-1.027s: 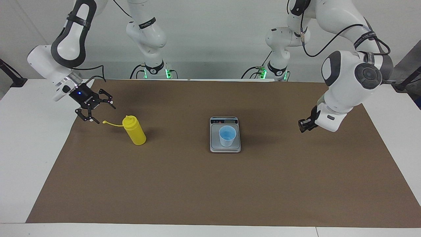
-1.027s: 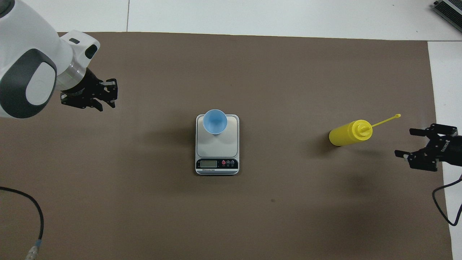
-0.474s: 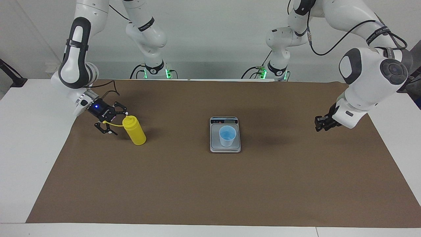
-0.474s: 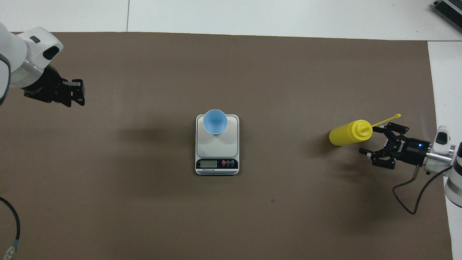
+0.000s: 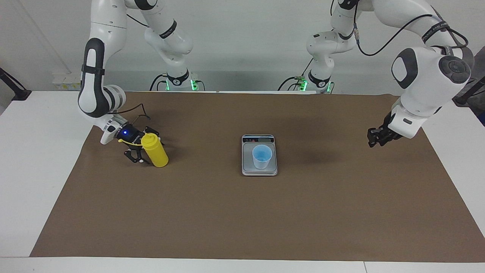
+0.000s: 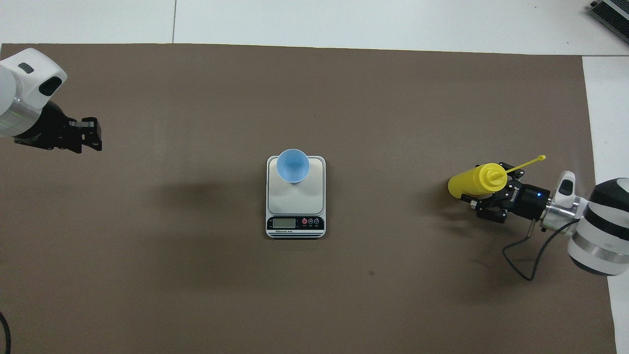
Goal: Pour seasoning into cup on scale with both arms
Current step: 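Open the right gripper and grasp the yellow squeeze bottle, then lift the yellow bottle with the right gripper toward the cup, then tilt the yellow bottle with the right gripper over the blue cup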
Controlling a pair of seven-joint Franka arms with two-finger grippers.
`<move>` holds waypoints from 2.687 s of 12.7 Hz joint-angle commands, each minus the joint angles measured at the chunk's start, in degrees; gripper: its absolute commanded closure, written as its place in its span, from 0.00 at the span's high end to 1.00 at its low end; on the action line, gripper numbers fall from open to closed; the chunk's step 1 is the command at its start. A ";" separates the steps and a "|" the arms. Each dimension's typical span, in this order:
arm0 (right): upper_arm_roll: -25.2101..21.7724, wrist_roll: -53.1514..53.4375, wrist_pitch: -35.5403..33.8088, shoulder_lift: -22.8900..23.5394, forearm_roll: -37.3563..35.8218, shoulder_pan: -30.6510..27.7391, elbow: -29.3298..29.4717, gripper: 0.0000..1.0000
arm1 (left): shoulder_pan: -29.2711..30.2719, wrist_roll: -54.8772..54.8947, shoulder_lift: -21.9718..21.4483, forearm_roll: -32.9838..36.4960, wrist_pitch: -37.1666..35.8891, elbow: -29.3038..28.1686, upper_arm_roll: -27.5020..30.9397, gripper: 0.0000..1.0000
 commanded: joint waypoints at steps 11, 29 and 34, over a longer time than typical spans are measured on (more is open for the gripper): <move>0.27 7.09 2.65 -0.56 0.63 3.73 5.63 0.00 | -0.99 -0.34 -8.97 0.59 4.91 -9.46 -0.83 0.45; 0.27 73.99 18.49 0.57 -73.95 39.23 25.59 0.00 | -1.86 -0.42 -14.59 -0.99 -1.77 -7.51 -0.13 0.63; 0.44 75.59 13.92 1.89 -92.35 43.02 26.91 0.00 | -15.40 -0.60 -14.59 -0.90 -1.86 -7.34 13.50 0.63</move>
